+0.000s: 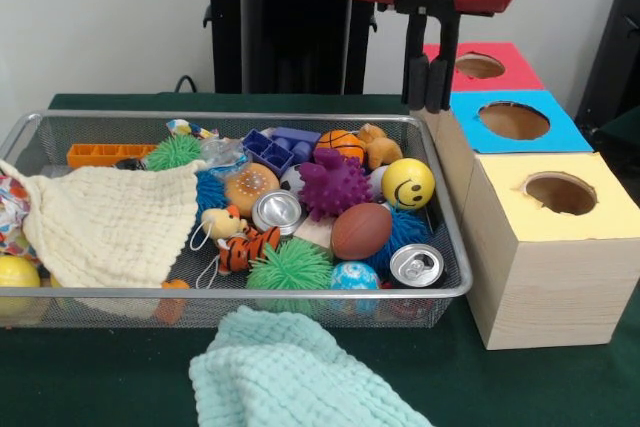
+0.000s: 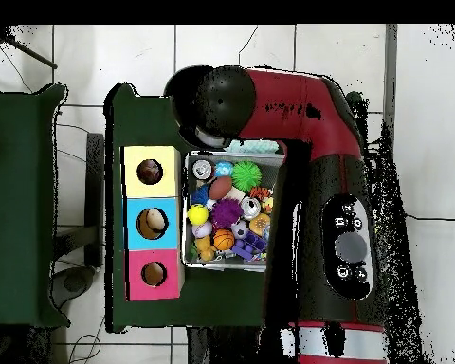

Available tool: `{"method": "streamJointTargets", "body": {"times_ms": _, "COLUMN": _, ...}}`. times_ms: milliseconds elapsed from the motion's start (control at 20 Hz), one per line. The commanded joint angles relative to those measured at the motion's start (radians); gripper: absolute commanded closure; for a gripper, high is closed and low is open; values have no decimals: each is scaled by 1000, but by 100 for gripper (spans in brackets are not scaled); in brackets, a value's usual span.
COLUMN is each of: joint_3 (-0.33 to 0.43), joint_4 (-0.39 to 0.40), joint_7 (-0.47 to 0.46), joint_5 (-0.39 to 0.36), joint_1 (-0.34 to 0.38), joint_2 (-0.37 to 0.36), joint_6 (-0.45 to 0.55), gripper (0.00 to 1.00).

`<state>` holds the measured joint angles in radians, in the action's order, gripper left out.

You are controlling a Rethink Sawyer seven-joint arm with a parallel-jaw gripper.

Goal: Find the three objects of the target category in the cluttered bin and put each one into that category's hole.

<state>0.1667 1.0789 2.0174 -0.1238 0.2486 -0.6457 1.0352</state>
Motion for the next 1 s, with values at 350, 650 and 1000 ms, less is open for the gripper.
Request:
{"method": "streamJointTargets", "body": {"times_ms": 350, "joint_3": 68, "joint_4": 26, "joint_7": -208, "joint_5": -69, "joint_1": 27, "joint_2": 64, "joint_6": 123, "gripper": 100}}
{"method": "streamJointTargets", "body": {"times_ms": 650, "joint_3": 69, "joint_4": 19, "joint_7": -206, "joint_5": -73, "joint_1": 26, "joint_2": 68, "joint_6": 109, "gripper": 100}}
{"method": "streamJointTargets", "body": {"times_ms": 1000, "joint_3": 84, "joint_4": -55, "joint_7": -234, "joint_5": -87, "joint_1": 22, "joint_2": 118, "joint_6": 144, "gripper": 100}}
